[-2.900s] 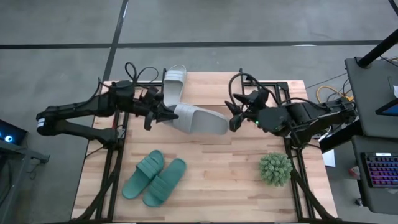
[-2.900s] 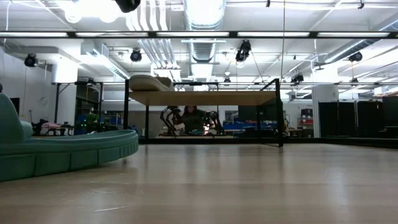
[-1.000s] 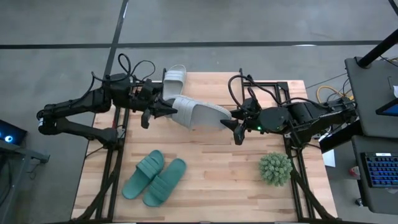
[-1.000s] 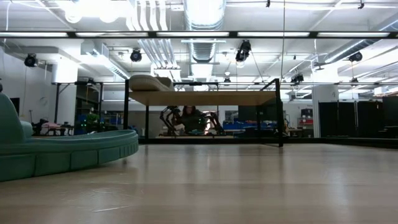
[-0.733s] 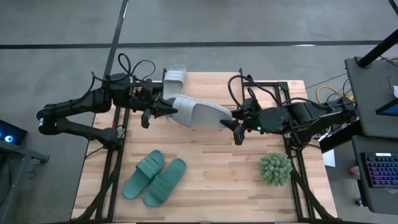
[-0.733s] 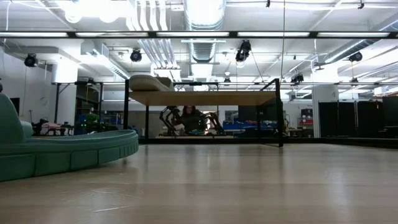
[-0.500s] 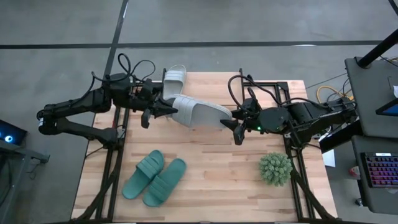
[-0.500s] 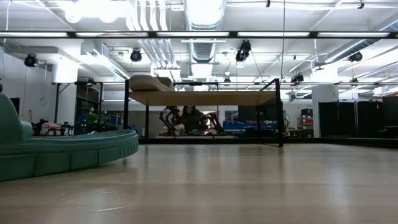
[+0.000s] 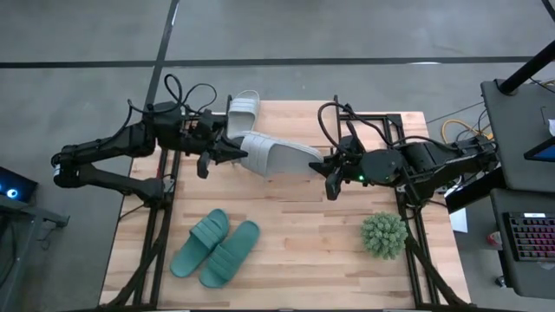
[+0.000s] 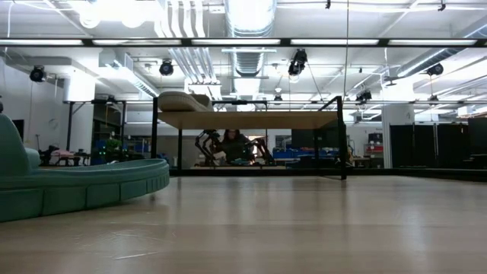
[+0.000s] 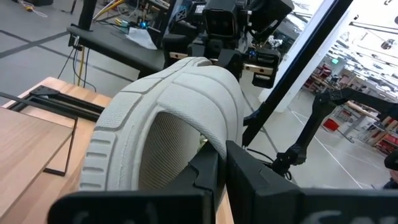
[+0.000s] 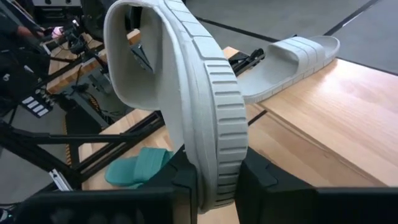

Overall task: Pick and place slides into the shelf
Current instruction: Put the gray slide on the shelf

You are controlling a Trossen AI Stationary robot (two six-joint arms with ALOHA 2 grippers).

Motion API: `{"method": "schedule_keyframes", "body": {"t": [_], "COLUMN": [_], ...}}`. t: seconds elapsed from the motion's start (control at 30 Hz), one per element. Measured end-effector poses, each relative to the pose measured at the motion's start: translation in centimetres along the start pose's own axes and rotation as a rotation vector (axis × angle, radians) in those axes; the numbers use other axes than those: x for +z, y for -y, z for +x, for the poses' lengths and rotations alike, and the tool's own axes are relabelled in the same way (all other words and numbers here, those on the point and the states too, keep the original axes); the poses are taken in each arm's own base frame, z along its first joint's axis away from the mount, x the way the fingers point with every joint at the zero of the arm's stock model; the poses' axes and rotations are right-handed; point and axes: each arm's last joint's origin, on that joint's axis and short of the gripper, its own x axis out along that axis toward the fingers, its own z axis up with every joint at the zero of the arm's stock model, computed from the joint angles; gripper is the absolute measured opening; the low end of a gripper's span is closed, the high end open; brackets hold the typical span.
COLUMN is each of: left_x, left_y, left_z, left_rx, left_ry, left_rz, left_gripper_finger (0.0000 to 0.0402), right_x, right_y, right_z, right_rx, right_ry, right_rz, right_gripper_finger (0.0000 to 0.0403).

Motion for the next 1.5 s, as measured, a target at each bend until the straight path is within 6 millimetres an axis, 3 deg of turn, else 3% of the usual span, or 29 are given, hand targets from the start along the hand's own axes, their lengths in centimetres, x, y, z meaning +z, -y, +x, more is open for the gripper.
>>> {"method": "schedule_keyframes", "body": {"t": [0.3,0.73,1.1,1.5], "left_x": [0.0,0.2,0.7,1.6], "left_y": [0.0,0.3,0.1,0.6], "left_z": [0.0,-0.6,-1.8,-4.8], "left_rx": [0.001,0.003,0.031,0.298], "left_ry": [0.000,0.027,0.064,0.223], "left_rz": [0.002,0.013,0.021,0.268], "left_gripper_finger": [0.0002,0.0079,0.0094,0.0094], "right_x": [0.0,0.3,0.7,1.0], "right_y": [0.0,0.3,0.9,1.3], "right_z": [0.0,-0.4,-1.3,-1.5], "right_rx": [-0.008,-0.044,-0.070,-0.175], "right_ry": [0.006,0.045,0.072,0.175], "right_rz": [0.022,0.024,0.023,0.126], "right_gripper_finger": [0.0053,0.0050,0.0050,0.0049]}}
